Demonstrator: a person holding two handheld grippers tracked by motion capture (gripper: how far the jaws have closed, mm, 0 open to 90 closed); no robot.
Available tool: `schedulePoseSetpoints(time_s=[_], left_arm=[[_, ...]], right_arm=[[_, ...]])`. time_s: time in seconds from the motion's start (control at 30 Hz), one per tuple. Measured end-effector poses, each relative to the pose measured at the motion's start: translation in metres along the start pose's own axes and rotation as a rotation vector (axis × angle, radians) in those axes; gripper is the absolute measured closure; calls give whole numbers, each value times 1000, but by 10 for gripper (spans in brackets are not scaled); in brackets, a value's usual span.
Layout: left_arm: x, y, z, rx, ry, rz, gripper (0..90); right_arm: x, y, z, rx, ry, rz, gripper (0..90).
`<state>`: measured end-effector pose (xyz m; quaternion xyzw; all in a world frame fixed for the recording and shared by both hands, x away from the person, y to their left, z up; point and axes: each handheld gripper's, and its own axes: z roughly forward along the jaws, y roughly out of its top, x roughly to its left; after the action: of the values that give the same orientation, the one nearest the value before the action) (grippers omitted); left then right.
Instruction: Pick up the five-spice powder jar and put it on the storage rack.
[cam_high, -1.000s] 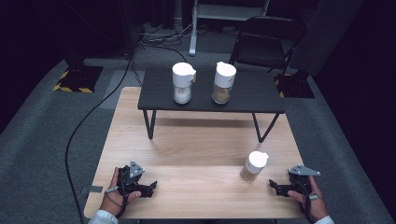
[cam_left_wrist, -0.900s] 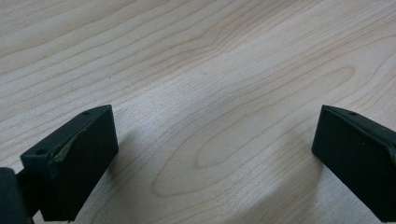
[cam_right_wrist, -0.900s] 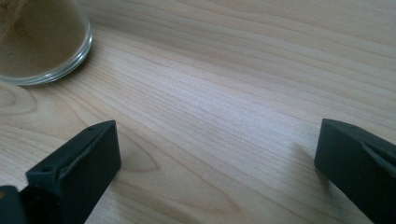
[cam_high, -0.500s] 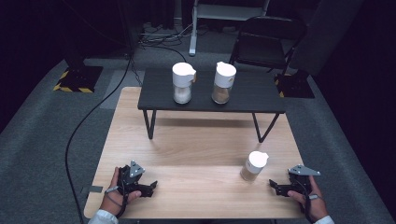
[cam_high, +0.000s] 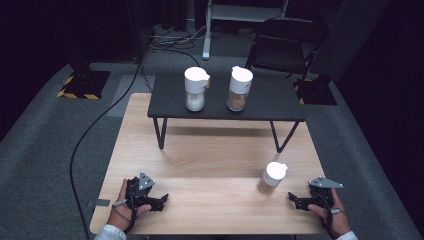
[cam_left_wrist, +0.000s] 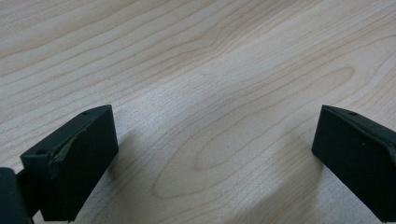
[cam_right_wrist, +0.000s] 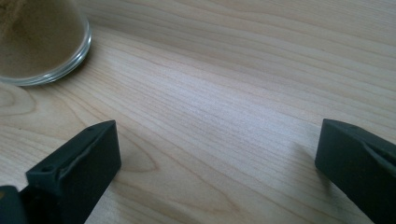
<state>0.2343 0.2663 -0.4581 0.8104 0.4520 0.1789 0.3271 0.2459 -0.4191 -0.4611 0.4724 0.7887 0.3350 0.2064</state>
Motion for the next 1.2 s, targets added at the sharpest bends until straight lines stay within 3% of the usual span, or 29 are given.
schedulePoseSetpoints(time_s=[0.4,0.6,1.0,1.2], left_arm=[[0,0,0,0,1,-1,2],[0,0,0,0,1,-1,2],[0,0,0,0,1,-1,2],[0,0,0,0,1,0,3]], right_arm=[[1,-1,-2,-2,-3,-9,2],[6,-1,-4,-9,22,-71,14],[10,-4,-16,-103,86,-68,14],[19,0,-17,-111,94,-115,14]])
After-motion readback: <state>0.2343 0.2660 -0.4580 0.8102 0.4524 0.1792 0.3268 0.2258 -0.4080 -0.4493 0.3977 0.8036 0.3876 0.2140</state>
